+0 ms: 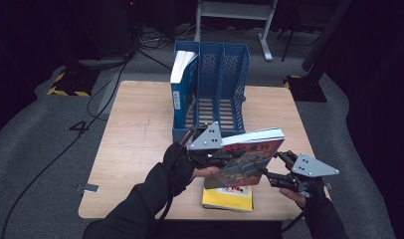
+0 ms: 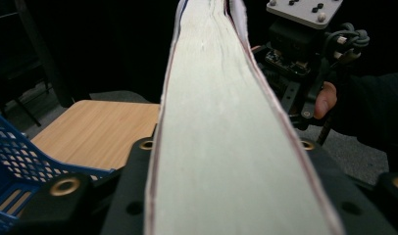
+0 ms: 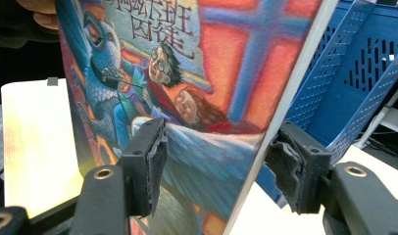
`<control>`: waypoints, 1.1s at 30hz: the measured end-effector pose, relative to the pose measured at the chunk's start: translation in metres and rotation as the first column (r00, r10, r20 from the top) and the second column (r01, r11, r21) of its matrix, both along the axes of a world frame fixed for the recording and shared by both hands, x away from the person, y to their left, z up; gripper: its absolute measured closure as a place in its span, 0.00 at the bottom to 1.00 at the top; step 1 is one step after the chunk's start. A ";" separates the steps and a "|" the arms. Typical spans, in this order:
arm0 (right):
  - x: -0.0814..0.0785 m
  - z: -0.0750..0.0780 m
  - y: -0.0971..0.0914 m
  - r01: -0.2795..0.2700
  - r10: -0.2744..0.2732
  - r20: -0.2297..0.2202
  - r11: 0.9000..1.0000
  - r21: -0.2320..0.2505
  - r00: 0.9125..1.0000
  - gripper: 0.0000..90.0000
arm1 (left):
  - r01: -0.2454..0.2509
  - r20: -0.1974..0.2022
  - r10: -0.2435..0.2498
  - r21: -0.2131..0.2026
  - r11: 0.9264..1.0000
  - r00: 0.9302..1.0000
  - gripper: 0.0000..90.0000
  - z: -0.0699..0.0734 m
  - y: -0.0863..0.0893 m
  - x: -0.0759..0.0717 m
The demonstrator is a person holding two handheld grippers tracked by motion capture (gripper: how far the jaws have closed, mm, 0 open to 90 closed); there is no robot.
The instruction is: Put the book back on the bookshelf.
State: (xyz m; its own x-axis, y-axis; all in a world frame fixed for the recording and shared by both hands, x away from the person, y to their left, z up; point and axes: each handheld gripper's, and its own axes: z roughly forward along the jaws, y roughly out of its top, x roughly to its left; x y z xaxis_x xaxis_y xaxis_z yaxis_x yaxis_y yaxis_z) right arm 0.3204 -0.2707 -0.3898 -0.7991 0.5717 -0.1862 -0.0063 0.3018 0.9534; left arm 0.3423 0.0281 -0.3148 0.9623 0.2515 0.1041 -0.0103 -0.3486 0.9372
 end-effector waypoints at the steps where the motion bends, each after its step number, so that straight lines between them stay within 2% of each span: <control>1: 0.000 0.000 0.000 0.002 -0.002 0.000 1.000 -0.002 1.000 0.47 | 0.000 0.002 0.000 0.005 1.000 1.000 0.78 0.001 0.000 0.000; 6: 0.001 -0.006 -0.009 0.022 -0.023 -0.025 0.999 -0.035 0.999 0.44 | -0.012 -0.006 0.012 0.017 1.000 1.000 0.80 0.003 -0.001 0.002; 9: 0.006 -0.016 -0.024 0.090 -0.095 -0.062 0.992 -0.083 0.994 0.40 | -0.010 -0.022 0.011 0.030 1.000 1.000 0.80 0.005 -0.002 0.007; 11: 0.010 -0.023 -0.035 0.112 -0.121 -0.089 0.989 -0.100 0.989 0.40 | -0.014 -0.023 0.015 0.039 0.999 1.000 0.81 0.008 -0.005 0.009; 13: 0.015 -0.031 -0.048 0.161 -0.173 -0.111 0.981 -0.109 0.979 0.41 | -0.012 -0.024 0.013 0.037 0.999 1.000 0.81 0.013 -0.010 0.012; 14: 0.018 -0.036 -0.058 0.182 -0.194 -0.143 0.979 -0.091 0.970 0.41 | -0.013 -0.015 0.014 0.044 0.999 1.000 0.81 0.015 -0.013 0.012; 15: 0.020 -0.038 -0.064 0.206 -0.219 -0.148 0.974 -0.097 0.965 0.41 | -0.015 -0.009 0.016 0.050 0.999 1.000 0.81 0.018 -0.016 0.012; 17: 0.025 -0.044 -0.075 0.262 -0.278 -0.158 0.958 -0.114 0.947 0.41 | -0.021 0.002 0.021 0.065 0.998 1.000 0.82 0.023 -0.024 0.013; 18: 0.028 -0.048 -0.081 0.294 -0.312 -0.173 0.948 -0.118 0.934 0.41 | -0.022 0.007 0.021 0.075 0.997 1.000 0.82 0.025 -0.027 0.014; 19: 0.028 -0.048 -0.081 0.294 -0.312 -0.173 0.948 -0.118 0.934 0.41 | -0.022 0.007 0.021 0.075 0.997 1.000 0.82 0.025 -0.027 0.014; 21: 0.034 -0.053 -0.088 0.338 -0.360 -0.191 0.931 -0.137 0.913 0.41 | -0.022 0.021 0.020 0.095 0.995 1.000 0.82 0.029 -0.035 0.016; 24: 0.041 -0.061 -0.096 0.357 -0.384 -0.226 0.922 -0.150 0.895 0.40 | -0.027 0.024 0.025 0.092 0.995 0.999 0.82 0.033 -0.044 0.020; 26: 0.043 -0.065 -0.099 0.363 -0.391 -0.248 0.919 -0.154 0.886 0.40 | -0.030 0.031 0.027 0.096 0.995 0.999 0.82 0.034 -0.050 0.021; 28: 0.044 -0.068 -0.100 0.364 -0.395 -0.257 0.917 -0.160 0.882 0.39 | -0.028 0.026 0.026 0.099 0.995 0.999 0.82 0.034 -0.053 0.024; 32: 0.047 -0.075 -0.098 0.353 -0.393 -0.275 0.917 -0.185 0.877 0.39 | -0.041 0.041 0.037 0.094 0.995 0.998 0.82 0.035 -0.056 0.027; 33: 0.048 -0.076 -0.096 0.352 -0.396 -0.273 0.915 -0.198 0.876 0.36 | -0.047 0.042 0.043 0.089 0.995 0.998 0.82 0.035 -0.056 0.028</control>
